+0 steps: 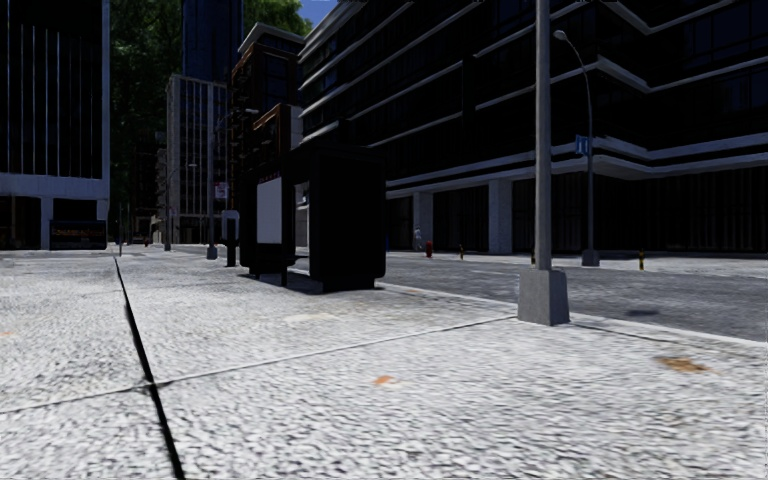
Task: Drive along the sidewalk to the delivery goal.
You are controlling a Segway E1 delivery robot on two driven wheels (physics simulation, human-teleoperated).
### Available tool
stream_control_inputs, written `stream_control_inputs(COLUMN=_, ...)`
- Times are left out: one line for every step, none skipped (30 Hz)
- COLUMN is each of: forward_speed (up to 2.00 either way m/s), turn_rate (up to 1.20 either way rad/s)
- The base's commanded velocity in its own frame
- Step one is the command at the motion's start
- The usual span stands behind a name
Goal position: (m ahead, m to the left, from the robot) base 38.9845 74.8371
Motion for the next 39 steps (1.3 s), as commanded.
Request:
stream_control_inputs(forward_speed=1.99, turn_rate=0.73)
stream_control_inputs(forward_speed=1.99, turn_rate=0.73)
stream_control_inputs(forward_speed=1.99, turn_rate=0.73)
stream_control_inputs(forward_speed=1.99, turn_rate=0.73)
stream_control_inputs(forward_speed=1.99, turn_rate=0.73)
stream_control_inputs(forward_speed=1.99, turn_rate=0.73)
stream_control_inputs(forward_speed=1.99, turn_rate=0.73)
stream_control_inputs(forward_speed=1.99, turn_rate=0.73)
stream_control_inputs(forward_speed=2.00, turn_rate=0.73)
stream_control_inputs(forward_speed=2.00, turn_rate=0.73)
stream_control_inputs(forward_speed=2.00, turn_rate=0.73)
stream_control_inputs(forward_speed=2.00, turn_rate=0.73)
stream_control_inputs(forward_speed=2.00, turn_rate=0.73)
stream_control_inputs(forward_speed=2.00, turn_rate=0.73)
stream_control_inputs(forward_speed=2.00, turn_rate=0.73)
stream_control_inputs(forward_speed=2.00, turn_rate=0.73)
stream_control_inputs(forward_speed=2.00, turn_rate=0.73)
stream_control_inputs(forward_speed=2.00, turn_rate=0.73)
stream_control_inputs(forward_speed=2.00, turn_rate=0.73)
stream_control_inputs(forward_speed=2.00, turn_rate=0.73)
stream_control_inputs(forward_speed=2.00, turn_rate=0.73)
stream_control_inputs(forward_speed=2.00, turn_rate=0.73)
stream_control_inputs(forward_speed=2.00, turn_rate=0.73)
stream_control_inputs(forward_speed=2.00, turn_rate=0.73)
stream_control_inputs(forward_speed=2.00, turn_rate=0.73)
stream_control_inputs(forward_speed=2.00, turn_rate=0.73)
stream_control_inputs(forward_speed=2.00, turn_rate=0.73)
stream_control_inputs(forward_speed=2.00, turn_rate=0.73)
stream_control_inputs(forward_speed=2.00, turn_rate=0.73)
stream_control_inputs(forward_speed=2.00, turn_rate=0.73)
stream_control_inputs(forward_speed=2.00, turn_rate=0.73)
stream_control_inputs(forward_speed=2.00, turn_rate=0.73)
stream_control_inputs(forward_speed=2.00, turn_rate=0.73)
stream_control_inputs(forward_speed=2.00, turn_rate=0.73)
stream_control_inputs(forward_speed=2.00, turn_rate=0.73)
stream_control_inputs(forward_speed=2.00, turn_rate=0.73)
stream_control_inputs(forward_speed=2.00, turn_rate=0.73)
stream_control_inputs(forward_speed=2.00, turn_rate=0.73)
stream_control_inputs(forward_speed=2.00, turn_rate=0.61)
